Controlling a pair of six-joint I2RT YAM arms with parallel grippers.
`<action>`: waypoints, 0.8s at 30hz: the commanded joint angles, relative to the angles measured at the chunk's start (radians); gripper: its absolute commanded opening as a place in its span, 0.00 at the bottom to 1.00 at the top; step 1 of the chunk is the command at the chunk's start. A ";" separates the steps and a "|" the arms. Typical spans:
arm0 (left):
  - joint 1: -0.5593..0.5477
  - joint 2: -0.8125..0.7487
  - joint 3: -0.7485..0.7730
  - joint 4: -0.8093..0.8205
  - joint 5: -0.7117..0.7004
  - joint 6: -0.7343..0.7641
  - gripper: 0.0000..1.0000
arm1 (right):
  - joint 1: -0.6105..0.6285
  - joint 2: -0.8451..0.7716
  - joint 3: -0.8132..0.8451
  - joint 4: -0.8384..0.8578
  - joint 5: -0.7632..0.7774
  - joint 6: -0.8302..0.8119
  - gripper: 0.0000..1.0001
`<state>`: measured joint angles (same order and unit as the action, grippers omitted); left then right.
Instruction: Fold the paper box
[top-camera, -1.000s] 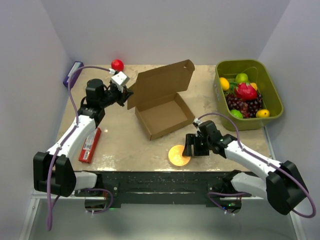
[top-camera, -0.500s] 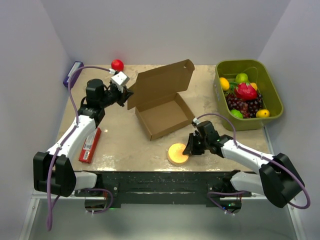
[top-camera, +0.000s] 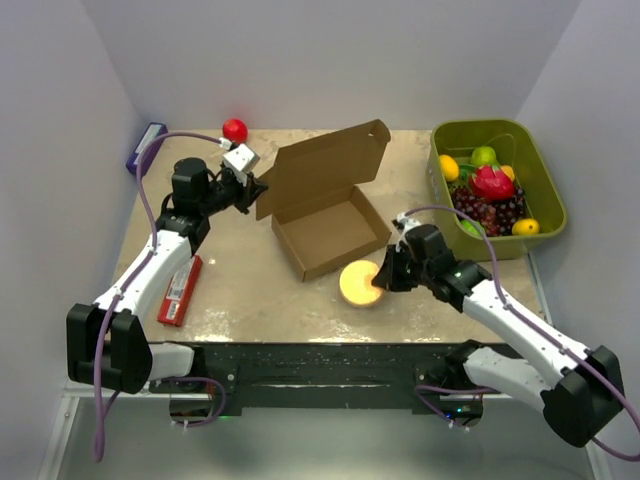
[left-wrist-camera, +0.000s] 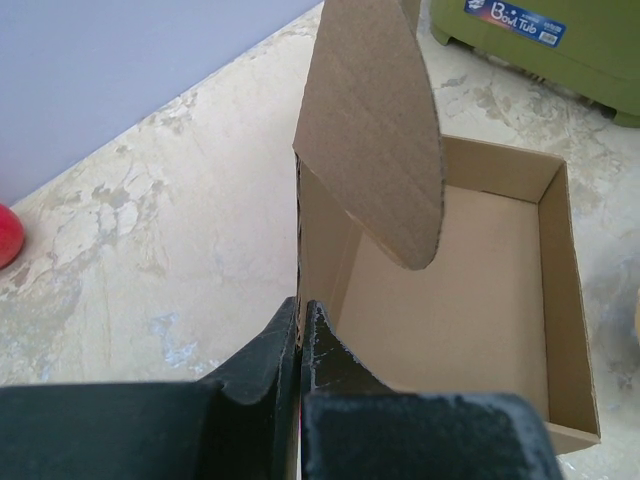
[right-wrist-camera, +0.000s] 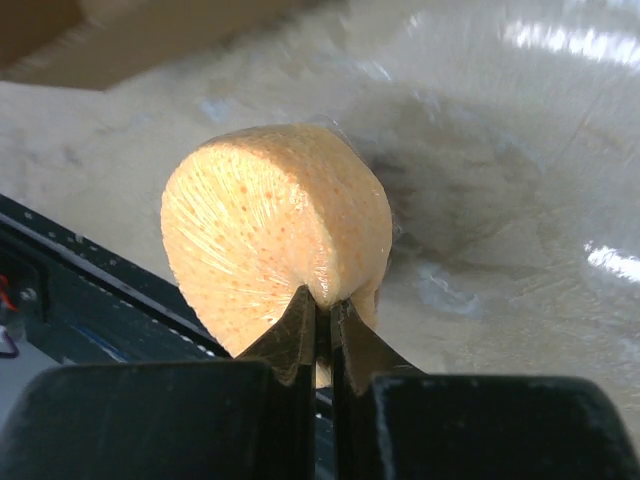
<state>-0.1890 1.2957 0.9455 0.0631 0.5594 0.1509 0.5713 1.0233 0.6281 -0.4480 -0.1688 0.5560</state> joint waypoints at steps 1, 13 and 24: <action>0.000 0.002 0.024 -0.028 0.054 0.021 0.00 | 0.001 -0.069 0.194 -0.075 0.080 -0.051 0.00; 0.000 -0.009 0.022 -0.031 0.120 0.036 0.00 | -0.016 0.344 0.475 0.193 0.072 -0.071 0.00; 0.000 0.001 0.024 -0.034 0.122 0.044 0.00 | -0.071 0.653 0.455 0.348 -0.038 -0.010 0.00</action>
<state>-0.1894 1.2957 0.9455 0.0479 0.6613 0.1768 0.4988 1.6287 1.0847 -0.1997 -0.1558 0.5213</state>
